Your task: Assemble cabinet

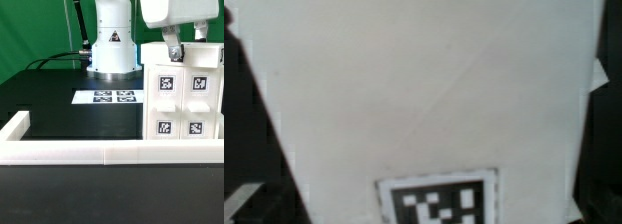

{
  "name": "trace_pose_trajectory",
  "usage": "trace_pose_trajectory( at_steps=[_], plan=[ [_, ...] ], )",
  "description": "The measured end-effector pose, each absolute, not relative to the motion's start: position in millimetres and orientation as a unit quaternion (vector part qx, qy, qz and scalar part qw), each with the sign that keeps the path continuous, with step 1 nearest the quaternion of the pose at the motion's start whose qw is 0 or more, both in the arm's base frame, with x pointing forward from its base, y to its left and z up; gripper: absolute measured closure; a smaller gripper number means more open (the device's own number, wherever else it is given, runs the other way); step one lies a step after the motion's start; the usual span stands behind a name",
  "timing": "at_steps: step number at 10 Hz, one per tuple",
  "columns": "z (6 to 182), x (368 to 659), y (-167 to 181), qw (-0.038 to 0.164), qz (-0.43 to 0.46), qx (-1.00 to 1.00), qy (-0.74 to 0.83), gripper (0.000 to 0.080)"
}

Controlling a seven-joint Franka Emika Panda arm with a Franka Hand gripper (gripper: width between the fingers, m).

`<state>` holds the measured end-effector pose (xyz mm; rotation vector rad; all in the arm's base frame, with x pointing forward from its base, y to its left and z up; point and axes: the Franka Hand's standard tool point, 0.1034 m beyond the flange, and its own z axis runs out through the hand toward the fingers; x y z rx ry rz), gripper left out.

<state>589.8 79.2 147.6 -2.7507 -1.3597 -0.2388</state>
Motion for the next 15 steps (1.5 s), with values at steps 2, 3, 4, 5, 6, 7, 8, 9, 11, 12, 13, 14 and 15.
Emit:
trace_pose_trajectory(
  at_steps=[2, 3, 4, 5, 6, 7, 8, 9, 11, 12, 13, 14, 15],
  plan=[
    [147.5, 589.9, 78.6, 0.032, -0.078, -0.894, -0.441, 0.0243],
    [147.3, 589.9, 78.5, 0.033, -0.077, -0.899, -0.429, 0.0243],
    [147.4, 589.9, 78.2, 0.033, -0.077, -0.899, -0.429, 0.0239],
    [147.3, 589.9, 78.3, 0.035, -0.076, -0.909, -0.408, 0.0239],
    [147.2, 589.9, 78.2, 0.038, -0.075, -0.924, -0.373, 0.0239],
    [147.2, 589.9, 77.7, 0.042, -0.073, -0.941, -0.328, 0.0239],
    [147.2, 590.0, 77.3, 0.046, -0.072, -0.954, -0.286, 0.0239],
    [147.3, 590.5, 76.9, 0.048, -0.072, -0.964, -0.252, 0.0239],
    [147.8, 592.6, 76.5, 0.050, -0.077, -0.978, -0.188, 0.0239],
    [148.2, 593.9, 76.3, 0.051, -0.080, -0.983, -0.155, 0.0239],
    [148.3, 594.7, 76.0, 0.052, -0.082, -0.986, -0.138, 0.0239],
    [149.0, 596.1, 75.8, 0.055, -0.084, -0.990, -0.094, 0.0239],
    [149.4, 596.9, 75.4, 0.057, -0.085, -0.993, -0.064, 0.0239]
  ],
)
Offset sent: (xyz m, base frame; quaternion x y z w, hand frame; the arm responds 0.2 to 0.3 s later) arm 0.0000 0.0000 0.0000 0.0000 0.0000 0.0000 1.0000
